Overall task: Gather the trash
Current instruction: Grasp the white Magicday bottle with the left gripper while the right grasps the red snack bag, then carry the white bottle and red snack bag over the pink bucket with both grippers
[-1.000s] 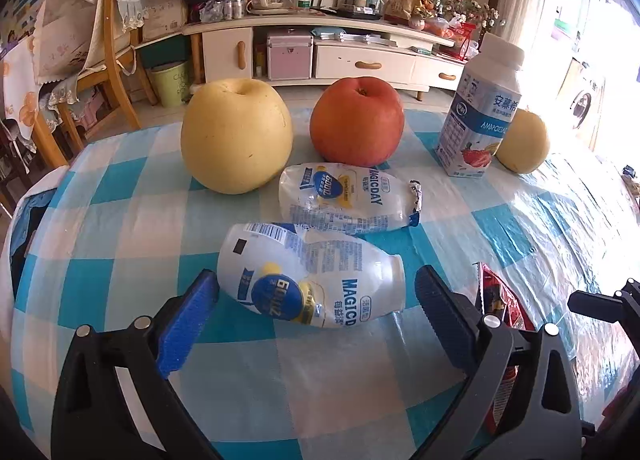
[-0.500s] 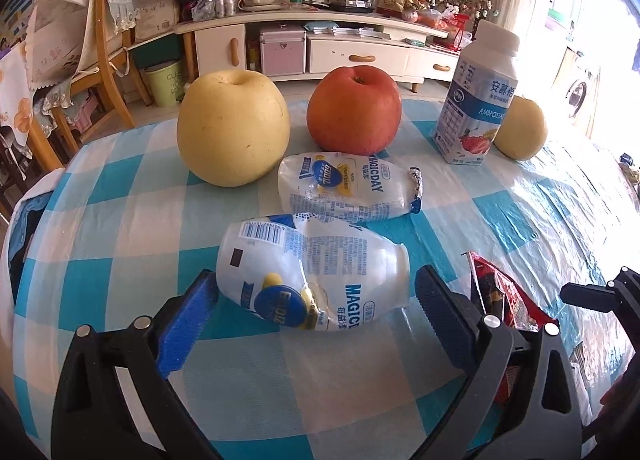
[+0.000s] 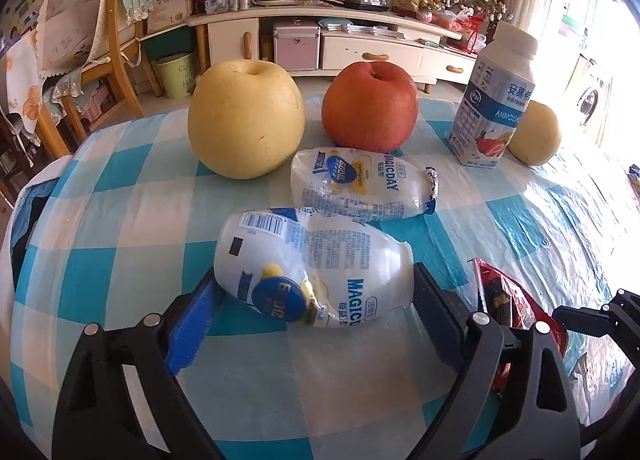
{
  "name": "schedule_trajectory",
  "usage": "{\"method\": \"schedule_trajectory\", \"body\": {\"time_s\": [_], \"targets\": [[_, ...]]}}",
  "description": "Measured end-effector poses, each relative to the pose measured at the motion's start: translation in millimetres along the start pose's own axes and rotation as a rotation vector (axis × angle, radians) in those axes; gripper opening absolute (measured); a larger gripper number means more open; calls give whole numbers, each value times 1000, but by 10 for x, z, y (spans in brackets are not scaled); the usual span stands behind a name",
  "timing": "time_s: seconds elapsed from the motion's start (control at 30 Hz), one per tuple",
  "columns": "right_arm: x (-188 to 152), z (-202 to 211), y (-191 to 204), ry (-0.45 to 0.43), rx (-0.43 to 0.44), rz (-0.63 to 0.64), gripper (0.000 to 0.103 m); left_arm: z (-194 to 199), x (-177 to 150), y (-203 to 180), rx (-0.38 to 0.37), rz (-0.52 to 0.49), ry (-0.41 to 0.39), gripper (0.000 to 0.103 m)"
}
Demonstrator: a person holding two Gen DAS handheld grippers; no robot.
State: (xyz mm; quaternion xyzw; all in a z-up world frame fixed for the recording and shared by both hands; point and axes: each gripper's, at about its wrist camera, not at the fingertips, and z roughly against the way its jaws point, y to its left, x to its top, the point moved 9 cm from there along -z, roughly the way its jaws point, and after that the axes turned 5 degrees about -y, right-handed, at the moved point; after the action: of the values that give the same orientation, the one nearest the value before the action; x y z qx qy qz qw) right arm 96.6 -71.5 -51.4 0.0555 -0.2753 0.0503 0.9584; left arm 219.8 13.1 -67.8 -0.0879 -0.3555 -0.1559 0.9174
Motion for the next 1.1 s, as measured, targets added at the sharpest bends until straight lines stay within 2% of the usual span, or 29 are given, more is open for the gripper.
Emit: {"method": "schedule_trajectory", "body": {"time_s": [0.53, 1.1], "targets": [[-34, 95, 56, 2, 49, 10, 62, 218, -41, 8, 30, 41, -48, 91], [78, 528, 256, -98, 76, 23, 61, 1081, -260, 253, 60, 128, -152, 91]]}}
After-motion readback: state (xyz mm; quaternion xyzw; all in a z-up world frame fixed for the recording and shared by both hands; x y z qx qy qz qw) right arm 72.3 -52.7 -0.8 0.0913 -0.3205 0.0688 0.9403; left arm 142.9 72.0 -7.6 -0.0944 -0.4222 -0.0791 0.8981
